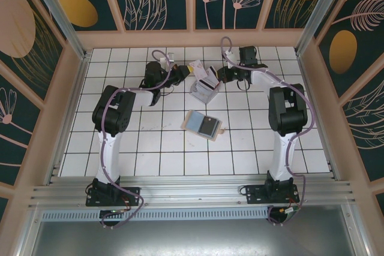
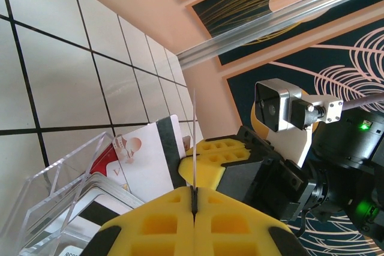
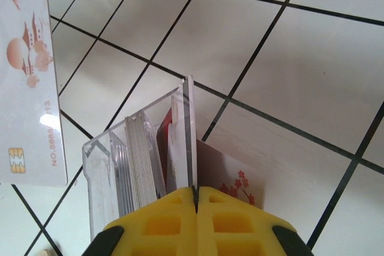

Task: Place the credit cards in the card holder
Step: Place the credit card in the storage box, then insert the credit card into the card slot.

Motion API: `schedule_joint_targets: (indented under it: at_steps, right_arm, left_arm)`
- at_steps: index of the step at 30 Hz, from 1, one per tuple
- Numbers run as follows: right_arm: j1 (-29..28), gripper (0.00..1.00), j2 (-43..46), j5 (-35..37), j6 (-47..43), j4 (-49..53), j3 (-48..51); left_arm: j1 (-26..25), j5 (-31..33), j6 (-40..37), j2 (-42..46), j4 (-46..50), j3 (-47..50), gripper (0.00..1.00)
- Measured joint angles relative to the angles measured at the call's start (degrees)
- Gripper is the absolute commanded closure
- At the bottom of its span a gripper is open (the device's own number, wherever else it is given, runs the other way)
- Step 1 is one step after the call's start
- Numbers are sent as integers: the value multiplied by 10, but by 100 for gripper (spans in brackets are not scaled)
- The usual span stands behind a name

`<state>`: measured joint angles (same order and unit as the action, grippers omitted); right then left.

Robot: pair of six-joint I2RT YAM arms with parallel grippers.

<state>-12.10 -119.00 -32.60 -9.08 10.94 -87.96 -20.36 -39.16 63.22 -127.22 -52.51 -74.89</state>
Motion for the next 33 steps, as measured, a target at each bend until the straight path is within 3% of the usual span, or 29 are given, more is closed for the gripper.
schedule_joint_targets:
  at_steps: [5,9,15,19,22,33]
  right_arm:
    - [1,71,20,-7,9,-6,25]
    - [6,70,47,-27,44,-32,46]
    - [24,62,89,-128,197,-158,107]
    - [25,60,90,-206,320,-267,151]
    - [18,59,90,-236,363,-293,157]
    - [2,63,87,-271,385,-305,153]
  left_arm:
    - [0,-9,0,3,-9,8,100]
    - [0,-16,1,12,-22,21,100]
    - [-1,-39,16,24,-64,42,100]
    - [-6,-61,22,24,-88,45,100]
    - [-11,-77,27,24,-104,46,100]
    - [-17,-106,52,24,-146,46,100]
